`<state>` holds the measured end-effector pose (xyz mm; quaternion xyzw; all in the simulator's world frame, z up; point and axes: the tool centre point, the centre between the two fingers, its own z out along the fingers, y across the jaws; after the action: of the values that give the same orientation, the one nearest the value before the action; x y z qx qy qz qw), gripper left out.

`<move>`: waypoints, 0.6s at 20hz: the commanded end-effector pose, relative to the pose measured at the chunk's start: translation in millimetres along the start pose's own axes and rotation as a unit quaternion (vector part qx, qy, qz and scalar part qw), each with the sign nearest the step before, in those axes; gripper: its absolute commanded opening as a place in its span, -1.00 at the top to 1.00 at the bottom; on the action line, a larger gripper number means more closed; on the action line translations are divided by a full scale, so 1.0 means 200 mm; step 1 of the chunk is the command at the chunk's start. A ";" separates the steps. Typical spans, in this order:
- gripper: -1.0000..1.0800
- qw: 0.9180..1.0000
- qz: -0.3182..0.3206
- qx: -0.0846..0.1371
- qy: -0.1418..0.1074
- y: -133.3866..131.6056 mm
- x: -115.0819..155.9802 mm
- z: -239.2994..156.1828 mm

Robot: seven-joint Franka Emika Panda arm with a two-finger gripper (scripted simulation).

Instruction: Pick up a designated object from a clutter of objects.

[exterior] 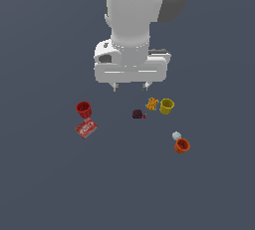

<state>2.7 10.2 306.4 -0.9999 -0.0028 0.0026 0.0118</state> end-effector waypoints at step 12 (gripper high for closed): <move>-0.92 0.999 -0.034 -0.006 -0.001 0.00 0.00 0.07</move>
<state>2.3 9.9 296.7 -0.9996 -0.0282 0.0027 0.0076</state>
